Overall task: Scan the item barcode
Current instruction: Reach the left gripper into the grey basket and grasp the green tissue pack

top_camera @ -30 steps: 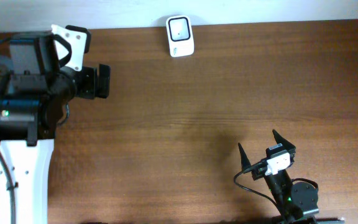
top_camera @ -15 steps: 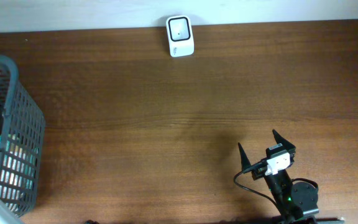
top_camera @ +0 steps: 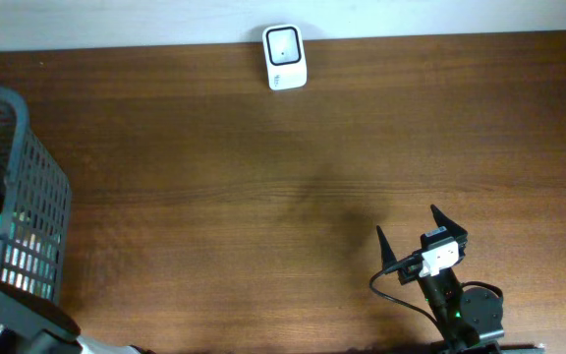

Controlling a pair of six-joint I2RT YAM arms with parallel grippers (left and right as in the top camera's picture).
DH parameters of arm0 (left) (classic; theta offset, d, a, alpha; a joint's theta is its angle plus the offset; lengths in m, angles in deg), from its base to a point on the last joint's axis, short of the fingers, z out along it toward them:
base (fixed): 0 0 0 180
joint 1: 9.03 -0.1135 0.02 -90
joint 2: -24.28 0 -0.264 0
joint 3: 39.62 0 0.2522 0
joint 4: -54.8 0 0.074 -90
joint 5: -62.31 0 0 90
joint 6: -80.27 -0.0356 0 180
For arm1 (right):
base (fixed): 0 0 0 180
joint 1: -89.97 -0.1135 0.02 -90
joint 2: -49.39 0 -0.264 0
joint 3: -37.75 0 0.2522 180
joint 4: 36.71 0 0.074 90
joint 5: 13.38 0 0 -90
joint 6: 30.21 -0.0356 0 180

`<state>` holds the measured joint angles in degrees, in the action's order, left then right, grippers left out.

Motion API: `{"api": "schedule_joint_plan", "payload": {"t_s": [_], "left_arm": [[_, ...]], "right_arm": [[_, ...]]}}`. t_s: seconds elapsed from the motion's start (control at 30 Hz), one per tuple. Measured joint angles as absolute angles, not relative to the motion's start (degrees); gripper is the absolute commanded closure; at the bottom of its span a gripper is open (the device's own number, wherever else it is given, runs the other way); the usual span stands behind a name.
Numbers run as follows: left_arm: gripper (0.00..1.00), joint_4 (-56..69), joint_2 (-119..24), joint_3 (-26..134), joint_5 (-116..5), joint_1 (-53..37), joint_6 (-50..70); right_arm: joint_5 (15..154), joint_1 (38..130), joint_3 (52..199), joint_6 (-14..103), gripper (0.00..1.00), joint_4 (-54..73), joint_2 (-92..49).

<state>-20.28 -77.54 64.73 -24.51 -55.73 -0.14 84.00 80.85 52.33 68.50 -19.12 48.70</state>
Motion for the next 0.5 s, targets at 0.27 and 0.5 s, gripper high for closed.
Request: {"api": "schedule_joint_plan", "payload": {"t_s": [0.27, 0.5], "left_arm": [[0.27, -12.3, -81.3, 55.9, -25.8, -55.7, -3.6], [0.78, -10.0, -81.3, 55.5, -28.1, -55.3, -3.7]], "right_arm": [[84.0, 80.8, 52.3, 68.5, 0.01, -19.1, 48.7], [84.0, 80.8, 52.3, 68.5, 0.01, -19.1, 48.7]]}}
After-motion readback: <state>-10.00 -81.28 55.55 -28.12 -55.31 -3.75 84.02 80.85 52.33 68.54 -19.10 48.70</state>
